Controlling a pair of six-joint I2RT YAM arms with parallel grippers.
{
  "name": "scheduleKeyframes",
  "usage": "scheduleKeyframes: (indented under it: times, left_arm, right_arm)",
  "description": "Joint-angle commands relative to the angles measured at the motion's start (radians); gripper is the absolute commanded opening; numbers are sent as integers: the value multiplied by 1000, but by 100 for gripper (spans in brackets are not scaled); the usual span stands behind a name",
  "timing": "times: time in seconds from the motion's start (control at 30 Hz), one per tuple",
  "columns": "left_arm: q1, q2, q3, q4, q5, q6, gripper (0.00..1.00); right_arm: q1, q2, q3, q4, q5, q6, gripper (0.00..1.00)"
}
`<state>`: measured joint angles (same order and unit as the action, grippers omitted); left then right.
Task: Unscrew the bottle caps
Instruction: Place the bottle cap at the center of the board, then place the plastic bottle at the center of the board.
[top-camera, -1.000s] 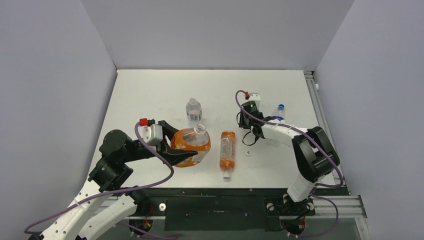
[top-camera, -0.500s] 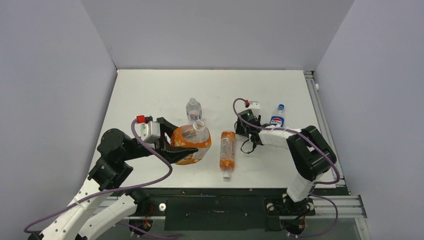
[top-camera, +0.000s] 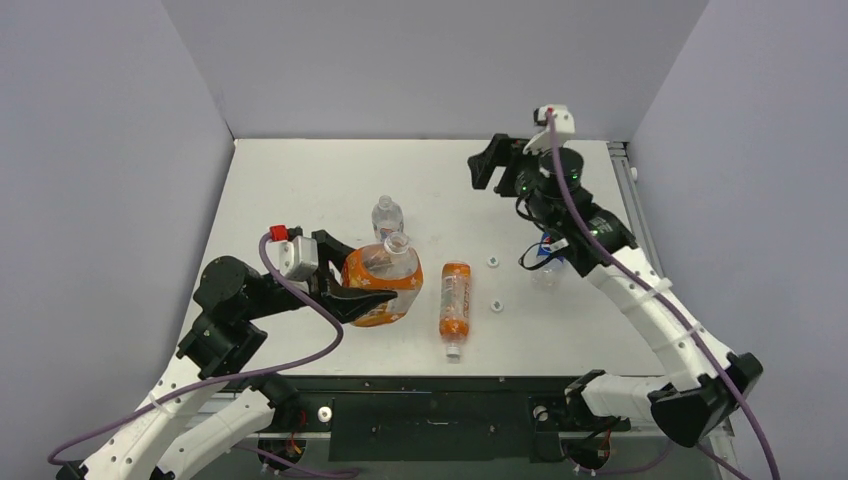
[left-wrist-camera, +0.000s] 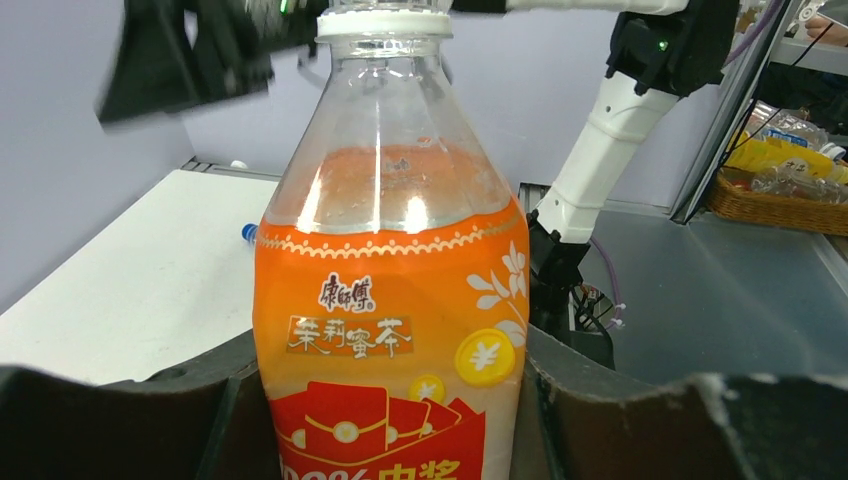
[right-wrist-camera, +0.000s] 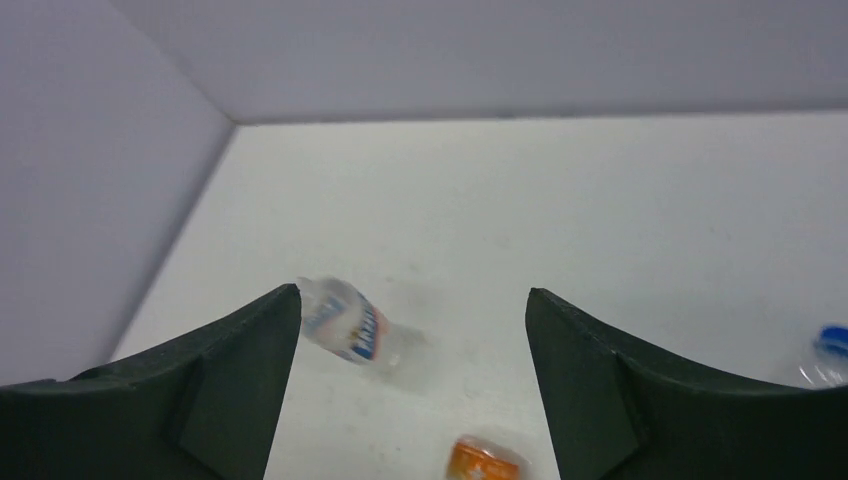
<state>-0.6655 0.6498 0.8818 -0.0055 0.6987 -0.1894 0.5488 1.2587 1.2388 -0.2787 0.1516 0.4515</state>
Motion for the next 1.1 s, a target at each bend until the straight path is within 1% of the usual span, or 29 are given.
scheduleKeyframes:
  times: [0.0,0.07,0.13,0.17,0.27,0.37,0.47,0.67,0.83,0.93,1.07]
  left_arm:
    - [6,0,23,68,-27,-28,0]
    - [6,5,21,74,-26,-32,0]
    - [7,10,21,80,-29,-34,0]
    - [7,12,22,83,-31,-36,0]
    - [9,17,24,84,-33,-41,0]
    - [10,22,30,83,-35,-46,0]
    - [12,26,31,87,-37,-52,0]
    - [15,25,32,98,-42,-59,0]
    - [20,25,40,101,-40,-71,0]
    - [22,22,43,101,-40,-72,0]
    - [27,20,53,111,-37,-73,0]
  right_arm:
    - [63,-69,266,-80,-208,-44,78]
    - [115,-70,343,-79,-258,-52,79]
    - [158,-69,384,-48,-322,-39,79]
    - [184,-69,393,-9,-370,-20,80]
    - [243,-68,398,80,-432,6,80]
    - [317,-57,402,121,-494,7,81]
    - [378,-43,407,137,-519,-6,81]
    - [435,-16,403,129,-553,-28,82]
    - [453,-3,402,113,-558,-42,82]
    - [459,5,400,104,-581,-44,78]
    - [470,33,415,35,-597,-65,71]
